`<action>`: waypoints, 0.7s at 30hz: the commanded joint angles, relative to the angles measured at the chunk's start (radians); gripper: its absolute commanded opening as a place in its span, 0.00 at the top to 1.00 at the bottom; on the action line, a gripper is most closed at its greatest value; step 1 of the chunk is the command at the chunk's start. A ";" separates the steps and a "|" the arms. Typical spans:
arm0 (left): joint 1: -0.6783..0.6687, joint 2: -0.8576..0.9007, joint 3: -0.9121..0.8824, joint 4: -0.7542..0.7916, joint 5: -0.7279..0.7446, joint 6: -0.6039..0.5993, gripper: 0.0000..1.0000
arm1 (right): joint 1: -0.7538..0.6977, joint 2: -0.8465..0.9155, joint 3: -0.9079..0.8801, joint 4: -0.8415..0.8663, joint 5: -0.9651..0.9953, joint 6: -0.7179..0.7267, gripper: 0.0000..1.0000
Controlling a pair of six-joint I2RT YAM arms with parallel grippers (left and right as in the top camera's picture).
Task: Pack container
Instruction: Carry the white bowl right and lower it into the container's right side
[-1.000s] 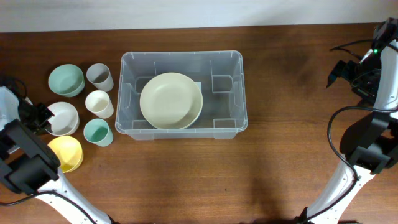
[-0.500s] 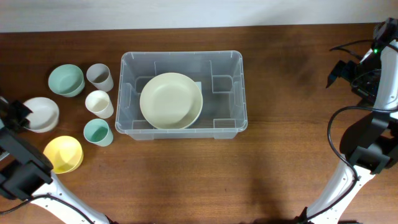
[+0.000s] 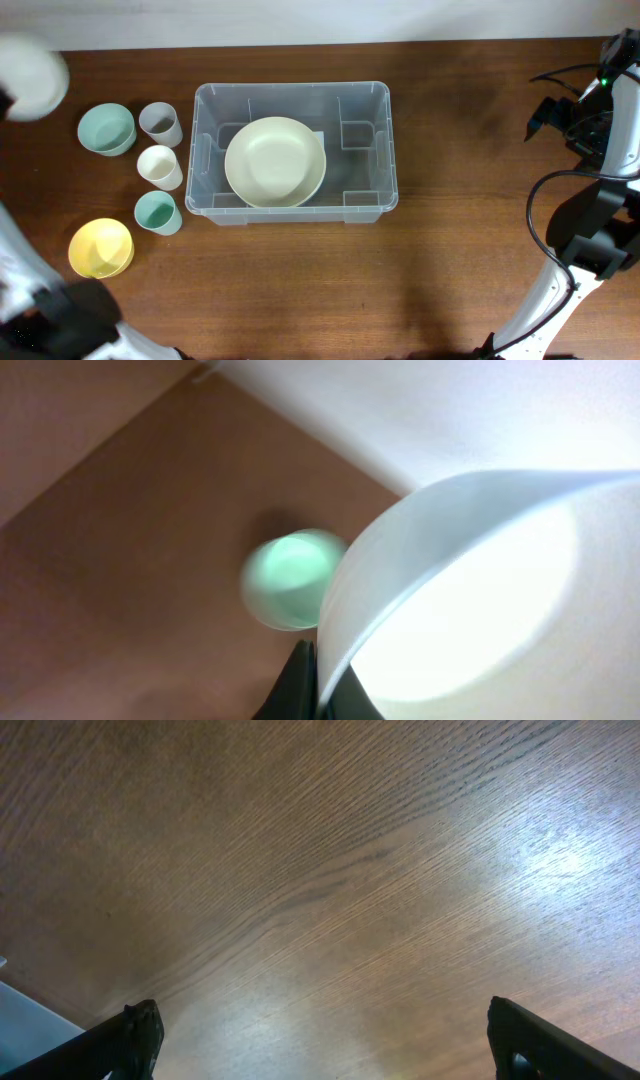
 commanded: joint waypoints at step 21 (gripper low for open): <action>-0.892 0.338 0.006 0.232 0.068 -0.007 0.99 | -0.006 -0.040 -0.003 0.000 0.005 -0.007 0.01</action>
